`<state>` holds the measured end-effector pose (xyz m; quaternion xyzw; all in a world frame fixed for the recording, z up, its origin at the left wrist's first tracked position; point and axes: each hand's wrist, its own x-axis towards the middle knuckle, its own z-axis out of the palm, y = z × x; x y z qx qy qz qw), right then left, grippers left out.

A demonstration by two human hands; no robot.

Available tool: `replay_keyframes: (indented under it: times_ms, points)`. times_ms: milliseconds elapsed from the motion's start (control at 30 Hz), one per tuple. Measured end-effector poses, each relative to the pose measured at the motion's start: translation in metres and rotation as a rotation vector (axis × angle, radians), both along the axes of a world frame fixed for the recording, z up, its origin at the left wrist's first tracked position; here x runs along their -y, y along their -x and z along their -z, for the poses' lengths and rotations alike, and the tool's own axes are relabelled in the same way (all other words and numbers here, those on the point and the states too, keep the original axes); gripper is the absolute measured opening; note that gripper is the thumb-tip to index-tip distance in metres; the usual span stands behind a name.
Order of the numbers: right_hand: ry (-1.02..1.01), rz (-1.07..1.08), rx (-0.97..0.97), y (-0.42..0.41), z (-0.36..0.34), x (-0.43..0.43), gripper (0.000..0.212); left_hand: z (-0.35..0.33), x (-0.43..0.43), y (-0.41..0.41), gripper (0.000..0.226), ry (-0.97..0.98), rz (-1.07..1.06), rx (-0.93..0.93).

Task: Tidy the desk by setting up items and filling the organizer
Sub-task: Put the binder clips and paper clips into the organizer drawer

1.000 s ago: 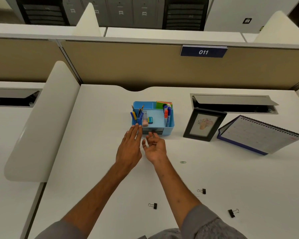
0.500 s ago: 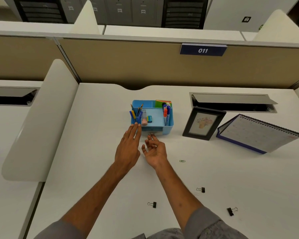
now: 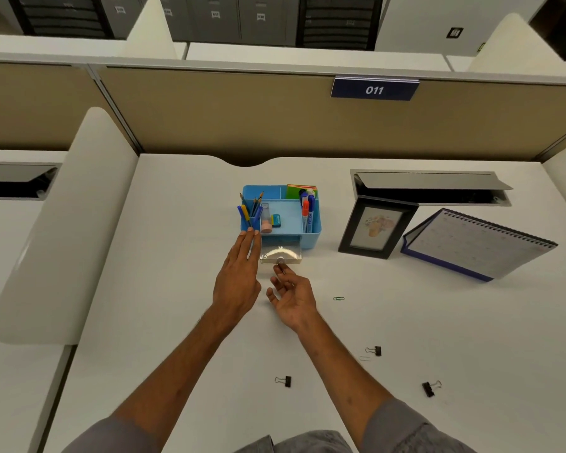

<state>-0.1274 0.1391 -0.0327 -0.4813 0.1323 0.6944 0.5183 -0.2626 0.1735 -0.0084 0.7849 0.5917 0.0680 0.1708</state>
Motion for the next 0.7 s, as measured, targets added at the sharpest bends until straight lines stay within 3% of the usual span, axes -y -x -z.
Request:
replay_keyframes:
  times_ms: [433,567,700]
  points:
    - [-0.029,-0.071,0.093,-0.004,-0.001,0.014,0.036,0.001,0.004,0.0,0.1,0.004,0.001,0.068]
    - [-0.112,-0.233,0.361,-0.02,-0.005,0.041,0.026,0.003,0.009,0.001,0.097,-0.057,-0.011,0.16]
    - [-0.226,-0.411,0.835,-0.062,-0.002,0.088,0.027,0.005,0.03,-0.006,0.092,-0.102,0.004,0.219]
